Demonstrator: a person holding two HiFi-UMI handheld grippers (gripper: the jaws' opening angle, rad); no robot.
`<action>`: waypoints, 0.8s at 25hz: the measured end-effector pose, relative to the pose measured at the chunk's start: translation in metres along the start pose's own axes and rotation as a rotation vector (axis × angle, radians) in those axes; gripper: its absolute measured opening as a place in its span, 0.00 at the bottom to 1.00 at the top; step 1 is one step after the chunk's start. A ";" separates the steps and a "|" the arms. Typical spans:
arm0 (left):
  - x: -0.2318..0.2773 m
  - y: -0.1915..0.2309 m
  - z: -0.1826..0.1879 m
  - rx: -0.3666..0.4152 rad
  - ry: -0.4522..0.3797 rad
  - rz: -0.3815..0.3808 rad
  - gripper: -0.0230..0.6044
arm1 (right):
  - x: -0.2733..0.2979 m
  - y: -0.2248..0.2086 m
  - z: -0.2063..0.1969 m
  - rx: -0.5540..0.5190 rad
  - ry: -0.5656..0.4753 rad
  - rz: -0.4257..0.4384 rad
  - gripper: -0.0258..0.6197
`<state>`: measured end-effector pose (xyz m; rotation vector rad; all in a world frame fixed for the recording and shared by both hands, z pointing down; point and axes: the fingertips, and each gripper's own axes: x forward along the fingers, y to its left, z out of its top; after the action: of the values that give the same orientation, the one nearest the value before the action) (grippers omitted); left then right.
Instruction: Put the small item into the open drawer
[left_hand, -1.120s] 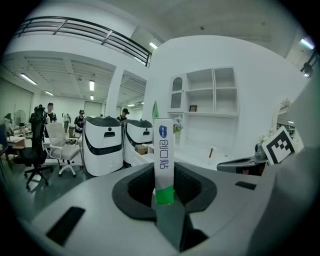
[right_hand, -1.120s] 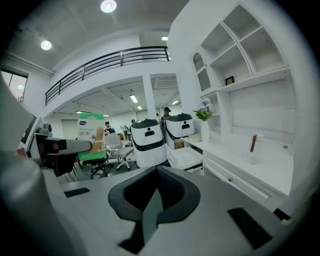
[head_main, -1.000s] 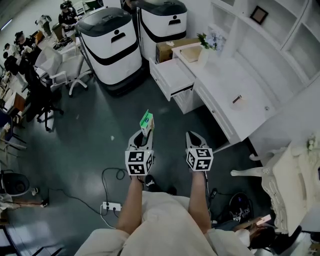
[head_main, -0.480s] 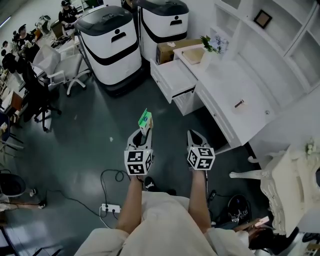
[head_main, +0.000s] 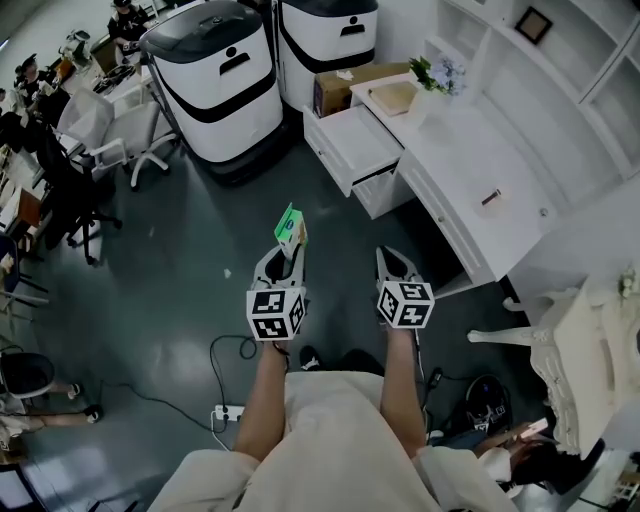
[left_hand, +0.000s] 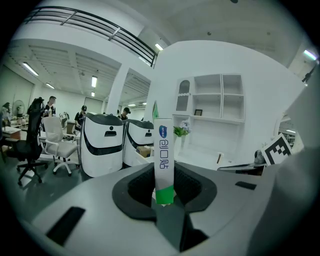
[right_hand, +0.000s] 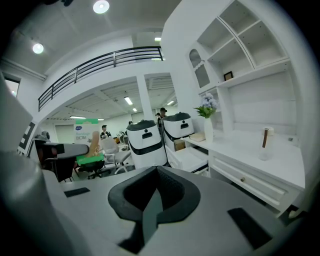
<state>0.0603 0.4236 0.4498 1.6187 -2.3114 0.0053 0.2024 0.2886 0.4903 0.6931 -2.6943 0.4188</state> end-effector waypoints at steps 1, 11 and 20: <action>0.002 0.002 0.000 0.002 0.002 -0.004 0.20 | 0.002 0.001 -0.002 -0.005 0.005 -0.001 0.08; 0.040 0.010 -0.006 0.010 0.014 0.002 0.20 | 0.040 -0.003 0.003 -0.040 0.015 0.040 0.08; 0.127 0.019 0.020 0.063 0.023 0.044 0.20 | 0.127 -0.039 0.048 -0.038 0.011 0.116 0.08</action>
<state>-0.0015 0.3099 0.4669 1.5880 -2.3514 0.1075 0.1056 0.1868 0.5026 0.5244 -2.7331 0.3974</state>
